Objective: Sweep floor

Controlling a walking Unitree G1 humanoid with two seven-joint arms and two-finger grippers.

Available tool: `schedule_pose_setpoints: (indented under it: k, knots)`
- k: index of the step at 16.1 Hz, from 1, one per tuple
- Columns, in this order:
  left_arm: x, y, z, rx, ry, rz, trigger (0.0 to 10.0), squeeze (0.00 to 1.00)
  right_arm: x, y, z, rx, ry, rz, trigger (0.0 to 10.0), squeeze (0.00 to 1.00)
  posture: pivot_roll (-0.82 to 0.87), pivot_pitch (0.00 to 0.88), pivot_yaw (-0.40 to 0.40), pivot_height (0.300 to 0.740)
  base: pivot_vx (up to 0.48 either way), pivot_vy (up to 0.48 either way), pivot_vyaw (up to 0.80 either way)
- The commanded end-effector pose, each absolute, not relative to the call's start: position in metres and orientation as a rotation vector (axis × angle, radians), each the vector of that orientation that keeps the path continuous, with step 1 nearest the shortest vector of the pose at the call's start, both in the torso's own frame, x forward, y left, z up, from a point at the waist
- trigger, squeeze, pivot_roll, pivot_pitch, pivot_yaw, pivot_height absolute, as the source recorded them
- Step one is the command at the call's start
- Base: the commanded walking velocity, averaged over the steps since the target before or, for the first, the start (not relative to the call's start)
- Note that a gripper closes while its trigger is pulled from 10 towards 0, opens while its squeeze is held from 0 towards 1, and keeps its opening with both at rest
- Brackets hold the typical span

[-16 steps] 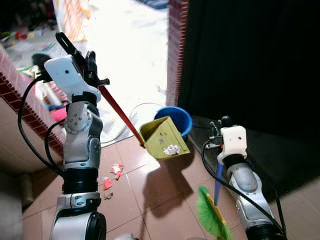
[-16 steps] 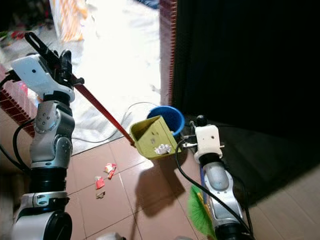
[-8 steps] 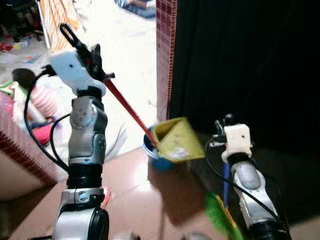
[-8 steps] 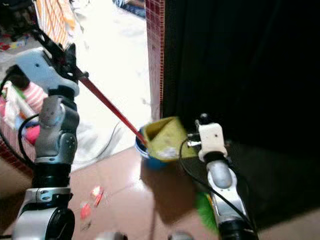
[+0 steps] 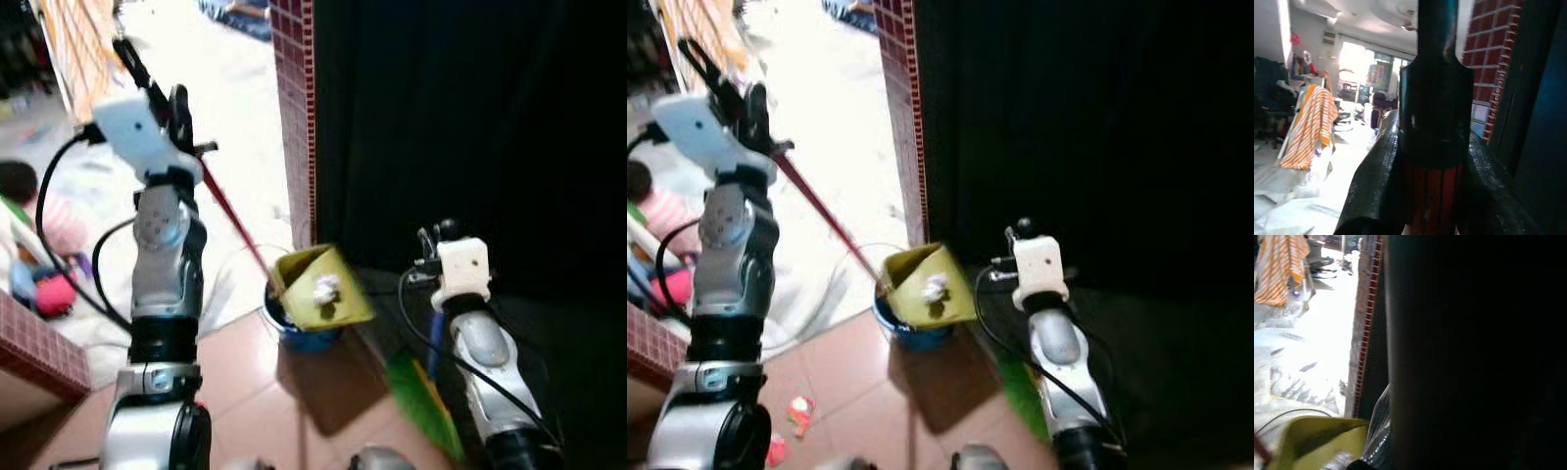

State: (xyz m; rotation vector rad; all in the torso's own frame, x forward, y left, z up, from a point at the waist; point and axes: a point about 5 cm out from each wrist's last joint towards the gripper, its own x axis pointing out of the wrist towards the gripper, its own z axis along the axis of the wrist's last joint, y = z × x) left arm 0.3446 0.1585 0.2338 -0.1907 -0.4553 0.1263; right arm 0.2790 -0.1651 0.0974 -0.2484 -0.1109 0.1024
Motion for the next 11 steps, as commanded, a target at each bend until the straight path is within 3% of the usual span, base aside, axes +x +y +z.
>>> schedule_pose_setpoints:
  k: [1,11]
  knots:
    - [0.3397,0.1708,0.2520,-0.130,-0.561,0.185,10.0,0.00,0.2801,-0.1595,0.1012,-0.255,-0.132,0.125,10.0,0.00,-0.08,0.000,0.050,0.740,0.000,0.000,0.00]
    - [0.3402,0.1801,0.2554,-0.037,-0.604,0.295,10.0,0.00,0.2782,-0.1595,0.0986,-0.268,-0.125,0.139,10.0,0.00,-0.09,0.000,0.046,0.740,0.000,0.000,0.00]
